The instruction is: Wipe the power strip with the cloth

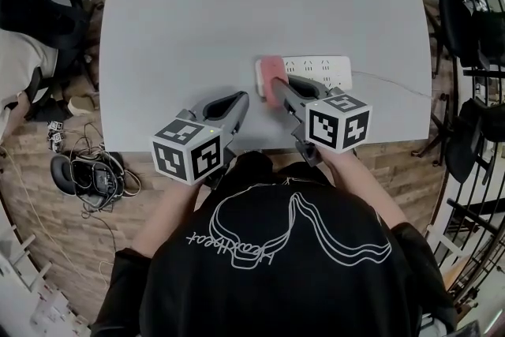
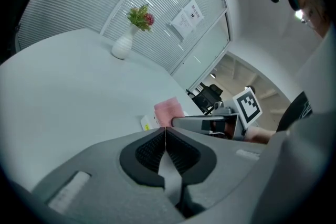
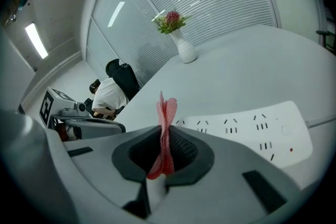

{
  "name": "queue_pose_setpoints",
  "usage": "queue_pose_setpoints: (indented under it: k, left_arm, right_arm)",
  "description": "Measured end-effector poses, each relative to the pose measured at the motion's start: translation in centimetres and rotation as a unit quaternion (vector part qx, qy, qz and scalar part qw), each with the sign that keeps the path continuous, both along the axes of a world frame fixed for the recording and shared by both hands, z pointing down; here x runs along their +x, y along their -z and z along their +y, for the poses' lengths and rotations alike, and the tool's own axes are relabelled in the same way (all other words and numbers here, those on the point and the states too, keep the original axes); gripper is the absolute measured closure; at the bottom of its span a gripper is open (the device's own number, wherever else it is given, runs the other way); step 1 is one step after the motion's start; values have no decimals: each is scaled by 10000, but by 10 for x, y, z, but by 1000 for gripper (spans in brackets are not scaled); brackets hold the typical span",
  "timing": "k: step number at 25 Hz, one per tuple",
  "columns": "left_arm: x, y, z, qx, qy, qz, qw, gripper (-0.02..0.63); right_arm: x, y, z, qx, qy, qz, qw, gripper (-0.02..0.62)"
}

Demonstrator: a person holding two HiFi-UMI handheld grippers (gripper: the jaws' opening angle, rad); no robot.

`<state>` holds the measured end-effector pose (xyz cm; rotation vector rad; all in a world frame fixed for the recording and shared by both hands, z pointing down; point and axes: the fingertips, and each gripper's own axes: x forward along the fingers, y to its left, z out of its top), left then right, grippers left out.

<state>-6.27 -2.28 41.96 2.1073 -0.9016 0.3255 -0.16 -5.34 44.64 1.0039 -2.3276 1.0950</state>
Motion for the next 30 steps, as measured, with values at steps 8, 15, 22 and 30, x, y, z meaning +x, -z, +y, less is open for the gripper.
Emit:
queue_pose_setpoints:
  k: [8, 15, 22, 30]
  left_arm:
    - [4, -5, 3, -39, 79, -105, 9999, 591]
    - [1, -3, -2, 10, 181, -185, 9997, 591]
    - [0, -1, -5, 19, 183, -225, 9996, 591]
    - [2, -1, -6, 16, 88, -316, 9995, 591]
  right_arm:
    - [-2, -8, 0, 19, 96, 128, 9999, 558]
    - [-7, -15, -4, 159, 335, 422, 9984, 558]
    - [-2, -16, -7, 138, 344, 576, 9977, 554]
    - [15, -18, -9, 203, 243, 805, 9962, 554]
